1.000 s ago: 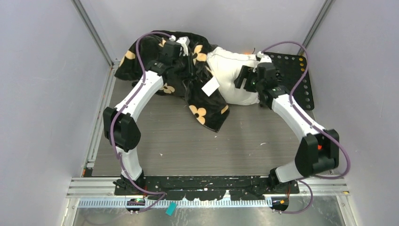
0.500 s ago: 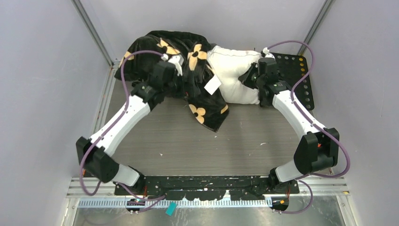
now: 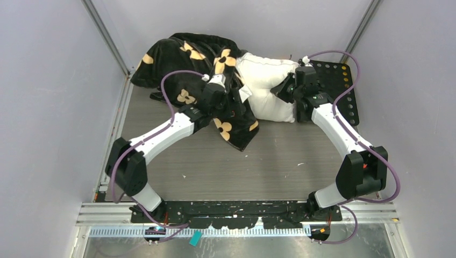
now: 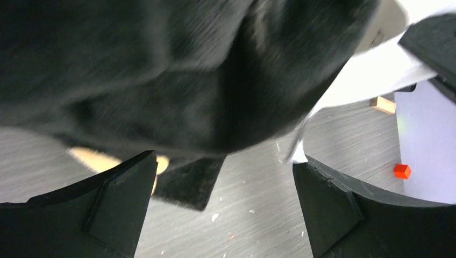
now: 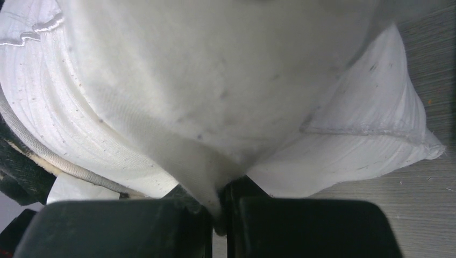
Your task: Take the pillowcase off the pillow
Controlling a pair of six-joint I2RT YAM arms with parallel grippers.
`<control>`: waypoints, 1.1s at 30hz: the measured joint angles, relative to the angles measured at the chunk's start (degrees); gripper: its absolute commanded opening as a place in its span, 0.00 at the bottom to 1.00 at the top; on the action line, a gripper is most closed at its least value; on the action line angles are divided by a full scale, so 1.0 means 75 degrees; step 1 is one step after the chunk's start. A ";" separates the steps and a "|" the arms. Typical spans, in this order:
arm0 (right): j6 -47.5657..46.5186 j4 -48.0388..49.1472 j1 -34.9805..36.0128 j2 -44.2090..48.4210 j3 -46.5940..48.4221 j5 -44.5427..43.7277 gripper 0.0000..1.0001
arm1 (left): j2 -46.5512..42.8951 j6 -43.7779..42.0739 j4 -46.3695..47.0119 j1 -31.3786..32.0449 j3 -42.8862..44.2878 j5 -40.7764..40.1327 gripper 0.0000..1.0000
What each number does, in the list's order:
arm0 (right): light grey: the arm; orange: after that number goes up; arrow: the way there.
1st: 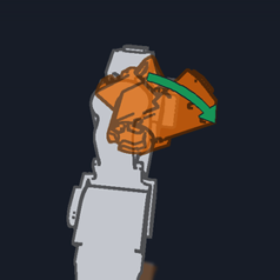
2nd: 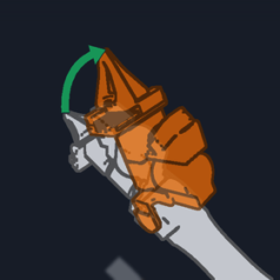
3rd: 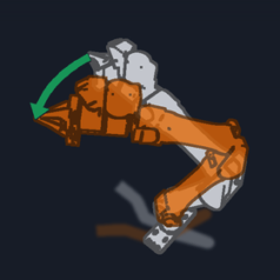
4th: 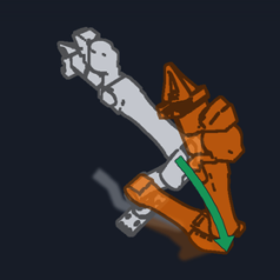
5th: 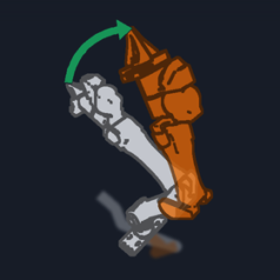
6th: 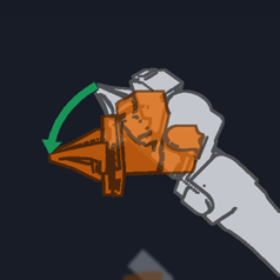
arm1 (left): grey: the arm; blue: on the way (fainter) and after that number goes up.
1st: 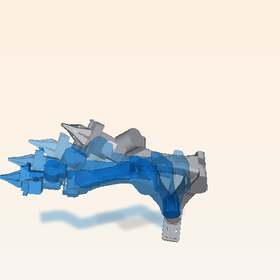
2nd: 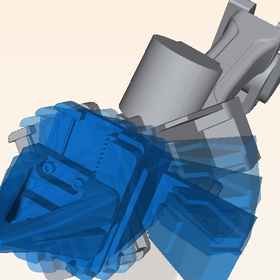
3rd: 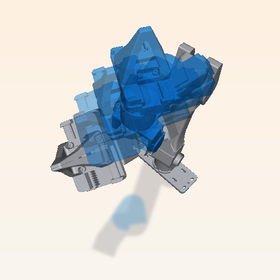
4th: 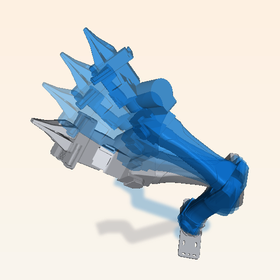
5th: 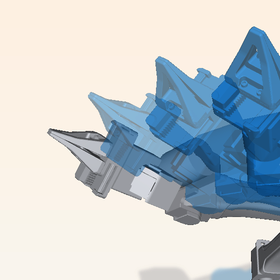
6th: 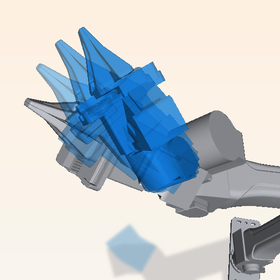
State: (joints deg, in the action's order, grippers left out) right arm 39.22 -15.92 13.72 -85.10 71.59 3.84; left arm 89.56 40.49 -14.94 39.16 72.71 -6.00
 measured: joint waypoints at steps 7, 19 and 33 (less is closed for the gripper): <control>0.0026 -0.0076 -0.0003 0.0233 -0.0166 0.0128 0.00 | 0.1376 0.0154 0.0452 0.0117 0.1145 0.0026 0.85; -0.0271 -0.1157 -0.0009 0.0705 -0.0058 -0.0338 0.00 | 0.1032 -0.0344 -0.0487 -0.1830 0.0565 -0.0863 0.15; -0.0268 -0.3485 -0.1192 0.1699 0.0810 -0.0504 0.00 | -0.2305 -0.1306 -0.1760 -0.2952 -0.0154 -0.1801 0.05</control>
State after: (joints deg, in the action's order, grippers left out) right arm 37.21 -42.06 4.78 -72.36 77.67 0.05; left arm 72.27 30.70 -28.14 17.02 71.55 -19.51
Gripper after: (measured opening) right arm 0.086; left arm 0.161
